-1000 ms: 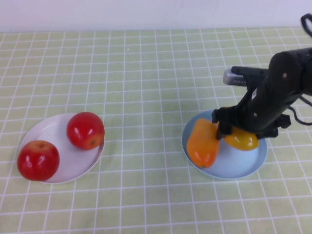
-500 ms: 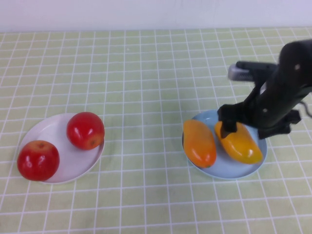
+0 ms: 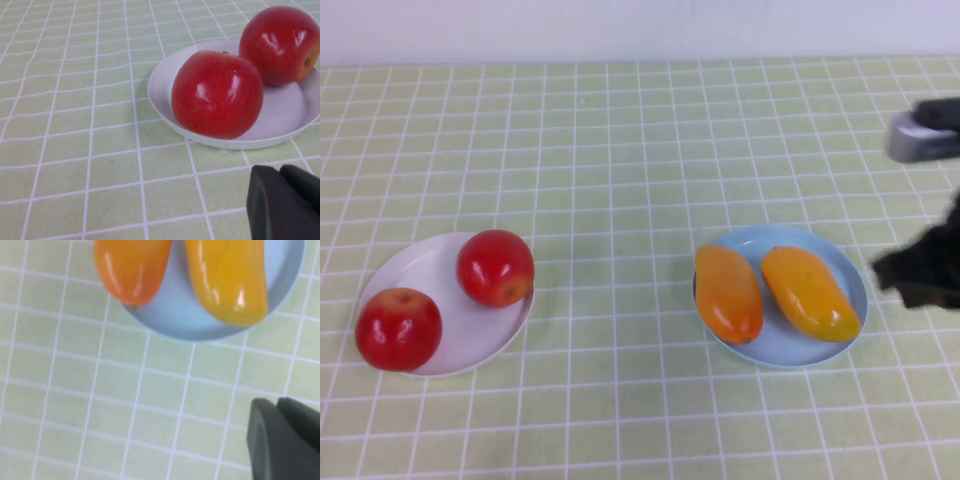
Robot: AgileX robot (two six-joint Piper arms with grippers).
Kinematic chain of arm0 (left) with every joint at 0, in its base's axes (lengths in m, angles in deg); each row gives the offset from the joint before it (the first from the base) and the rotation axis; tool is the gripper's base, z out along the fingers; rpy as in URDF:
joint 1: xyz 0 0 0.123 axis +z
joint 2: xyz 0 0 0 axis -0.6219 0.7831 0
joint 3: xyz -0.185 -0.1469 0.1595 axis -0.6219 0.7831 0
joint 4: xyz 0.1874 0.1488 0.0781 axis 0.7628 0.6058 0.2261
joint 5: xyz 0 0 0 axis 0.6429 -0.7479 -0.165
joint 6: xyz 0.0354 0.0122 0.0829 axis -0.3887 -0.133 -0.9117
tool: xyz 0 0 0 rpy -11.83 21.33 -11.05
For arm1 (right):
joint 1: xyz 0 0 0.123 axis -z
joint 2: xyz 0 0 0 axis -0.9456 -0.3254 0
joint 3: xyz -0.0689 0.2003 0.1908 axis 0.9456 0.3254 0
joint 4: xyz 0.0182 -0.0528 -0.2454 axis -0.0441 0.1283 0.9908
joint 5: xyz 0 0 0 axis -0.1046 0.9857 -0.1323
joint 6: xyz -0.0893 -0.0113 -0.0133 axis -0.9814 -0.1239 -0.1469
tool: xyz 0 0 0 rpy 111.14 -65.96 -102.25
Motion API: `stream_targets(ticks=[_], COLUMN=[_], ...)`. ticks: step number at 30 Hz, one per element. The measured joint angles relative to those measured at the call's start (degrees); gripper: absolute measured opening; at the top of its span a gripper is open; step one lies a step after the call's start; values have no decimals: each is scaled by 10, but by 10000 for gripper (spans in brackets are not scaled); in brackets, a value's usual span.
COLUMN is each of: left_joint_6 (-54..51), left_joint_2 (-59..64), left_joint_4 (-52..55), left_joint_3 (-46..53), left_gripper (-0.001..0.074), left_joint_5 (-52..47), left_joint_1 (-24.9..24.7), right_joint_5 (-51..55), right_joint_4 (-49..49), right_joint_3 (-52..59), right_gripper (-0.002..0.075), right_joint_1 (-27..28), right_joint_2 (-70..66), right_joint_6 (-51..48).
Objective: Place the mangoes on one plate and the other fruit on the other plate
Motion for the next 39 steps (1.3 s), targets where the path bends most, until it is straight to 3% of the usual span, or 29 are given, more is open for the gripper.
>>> stream_targets(ticks=[8,17,25,34,39], left_joint_6=[0,0,0,0,0], left_joint_2=[0,0,0,0,0], left_joint_4=[0,0,0,0,0], left_joint_3=[0,0,0,0,0], left_gripper=[4,4,4,4,4], left_joint_5=[0,0,0,0,0], left_joint_1=[0,0,0,0,0], right_joint_5=[-8,11,-217,-578,-593], right_joint_4=[-54,-65,-49,-45,-56], right_joint_3=[103,150,313,606,666], right_gripper=[-13,-14,-14,-14,-14], right_joint_1=[-1,-1,20,171,219], right_joint_2=[146,206,266,485,606], right_joint_6=[-56,-81,-106,-107,-107])
